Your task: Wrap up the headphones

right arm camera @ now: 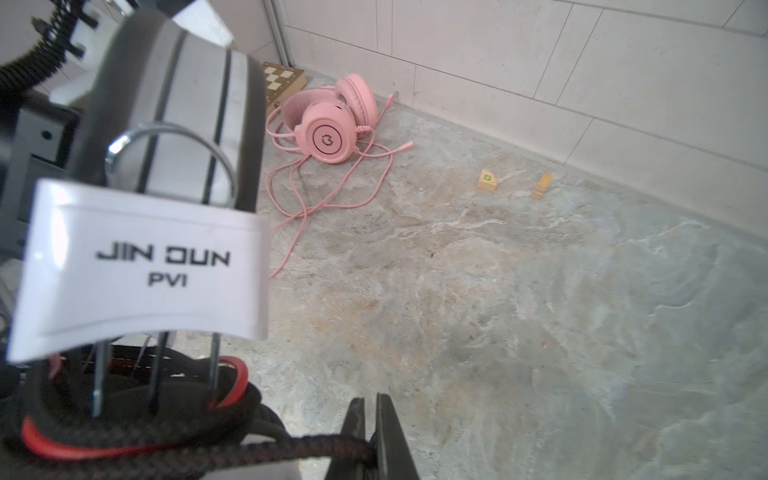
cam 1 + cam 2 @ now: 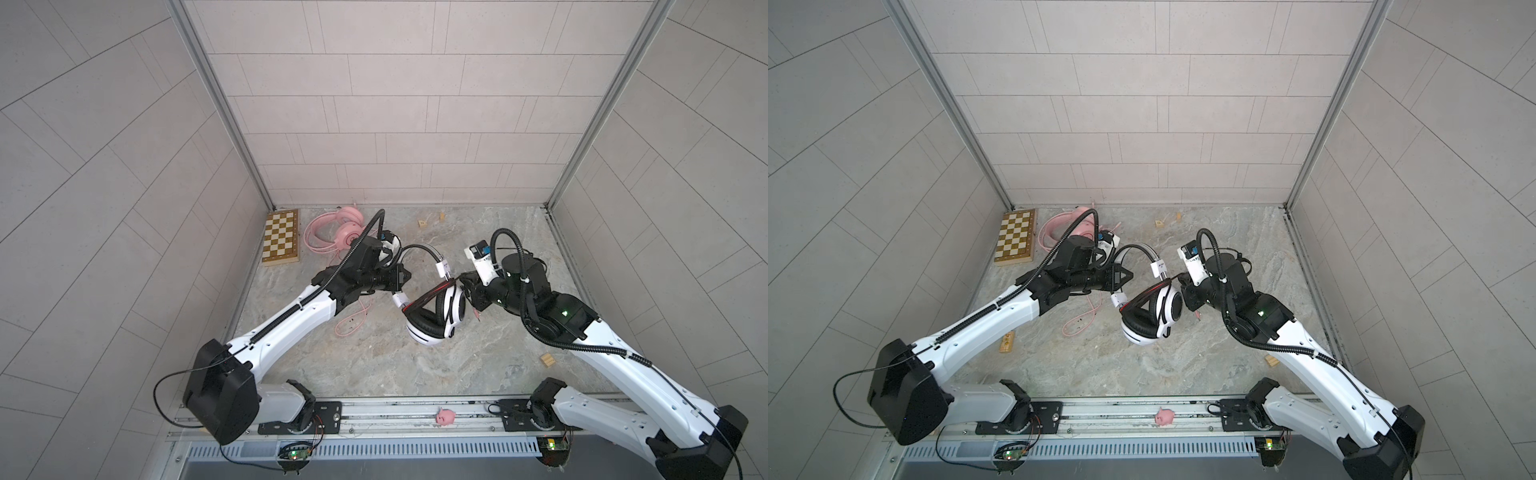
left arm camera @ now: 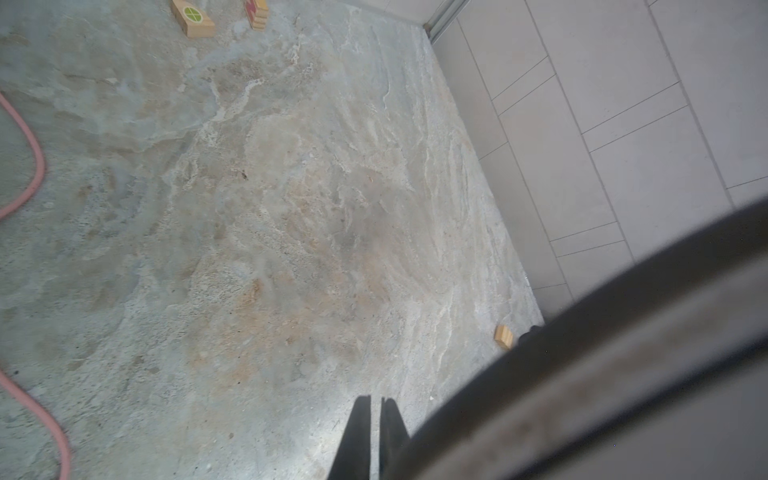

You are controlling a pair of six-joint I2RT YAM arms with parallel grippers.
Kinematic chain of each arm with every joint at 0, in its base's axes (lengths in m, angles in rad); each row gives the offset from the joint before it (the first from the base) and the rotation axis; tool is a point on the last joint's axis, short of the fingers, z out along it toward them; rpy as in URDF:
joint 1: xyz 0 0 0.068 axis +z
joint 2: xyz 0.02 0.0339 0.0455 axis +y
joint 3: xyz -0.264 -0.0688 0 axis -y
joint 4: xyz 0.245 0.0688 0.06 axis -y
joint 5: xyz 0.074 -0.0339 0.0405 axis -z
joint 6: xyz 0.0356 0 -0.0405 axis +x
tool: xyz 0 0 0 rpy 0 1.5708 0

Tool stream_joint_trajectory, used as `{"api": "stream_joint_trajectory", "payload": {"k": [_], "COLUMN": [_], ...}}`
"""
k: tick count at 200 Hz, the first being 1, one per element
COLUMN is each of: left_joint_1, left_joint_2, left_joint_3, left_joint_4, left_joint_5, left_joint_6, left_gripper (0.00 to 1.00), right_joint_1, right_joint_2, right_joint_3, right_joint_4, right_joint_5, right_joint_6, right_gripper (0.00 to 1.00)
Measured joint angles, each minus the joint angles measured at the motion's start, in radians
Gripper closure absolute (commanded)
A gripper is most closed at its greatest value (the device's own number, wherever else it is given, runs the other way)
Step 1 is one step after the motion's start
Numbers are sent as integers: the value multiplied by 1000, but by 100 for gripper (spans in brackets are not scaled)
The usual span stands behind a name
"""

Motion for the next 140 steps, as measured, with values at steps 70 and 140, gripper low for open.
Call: {"api": "stream_joint_trajectory", "payload": {"k": [70, 140], "left_joint_1": [4, 6], "left_joint_2": [18, 35], "left_joint_3": [-97, -83], "left_joint_4": [275, 330], "left_joint_5": [80, 72], "left_joint_6": [-154, -171], "left_gripper": [100, 100], "right_joint_1": [-102, -155], "right_joint_2": [-7, -45], "right_joint_3": [-149, -116], "right_joint_4": [209, 108], "right_joint_5": [-262, -252], "right_joint_6": [164, 171], "right_gripper": [83, 57]}}
